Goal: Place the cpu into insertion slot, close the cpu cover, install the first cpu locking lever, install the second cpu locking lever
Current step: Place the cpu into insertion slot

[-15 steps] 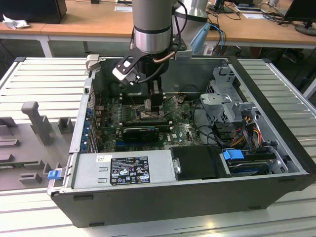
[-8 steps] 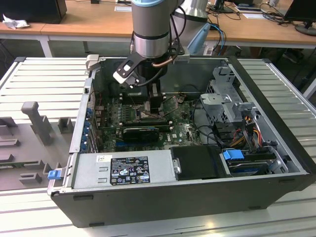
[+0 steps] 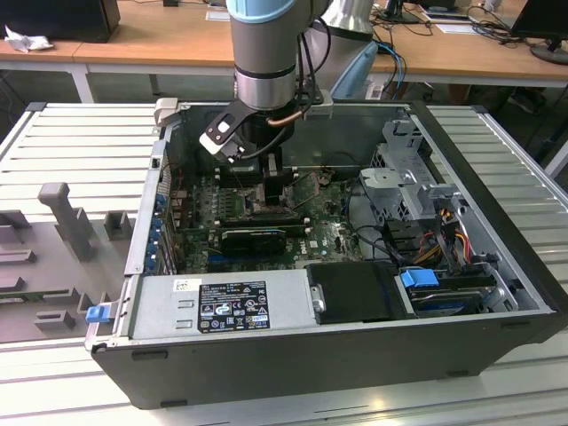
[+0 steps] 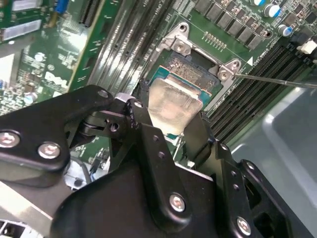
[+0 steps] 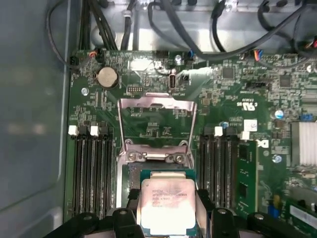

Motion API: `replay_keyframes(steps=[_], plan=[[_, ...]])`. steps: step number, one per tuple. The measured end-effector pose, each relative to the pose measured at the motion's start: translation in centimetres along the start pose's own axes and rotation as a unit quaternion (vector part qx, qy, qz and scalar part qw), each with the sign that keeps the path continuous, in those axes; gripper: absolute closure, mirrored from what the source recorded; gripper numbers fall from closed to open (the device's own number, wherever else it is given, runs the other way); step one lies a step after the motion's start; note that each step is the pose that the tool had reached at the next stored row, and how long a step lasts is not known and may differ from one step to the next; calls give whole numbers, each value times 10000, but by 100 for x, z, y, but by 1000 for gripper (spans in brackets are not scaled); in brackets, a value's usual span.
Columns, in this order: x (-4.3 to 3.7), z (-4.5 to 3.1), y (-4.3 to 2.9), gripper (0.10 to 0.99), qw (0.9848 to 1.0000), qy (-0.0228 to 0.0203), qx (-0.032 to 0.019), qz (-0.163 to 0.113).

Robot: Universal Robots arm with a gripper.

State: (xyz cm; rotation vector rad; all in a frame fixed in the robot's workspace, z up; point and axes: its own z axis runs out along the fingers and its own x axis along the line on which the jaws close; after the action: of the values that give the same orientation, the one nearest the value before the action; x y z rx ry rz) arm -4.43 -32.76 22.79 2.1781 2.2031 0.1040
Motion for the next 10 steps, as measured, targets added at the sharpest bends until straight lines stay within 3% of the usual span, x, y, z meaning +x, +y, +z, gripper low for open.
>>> replay_keyframes(steps=[10], plan=[[81, 190, -38, 561, 10000, -5, 0, 42]])
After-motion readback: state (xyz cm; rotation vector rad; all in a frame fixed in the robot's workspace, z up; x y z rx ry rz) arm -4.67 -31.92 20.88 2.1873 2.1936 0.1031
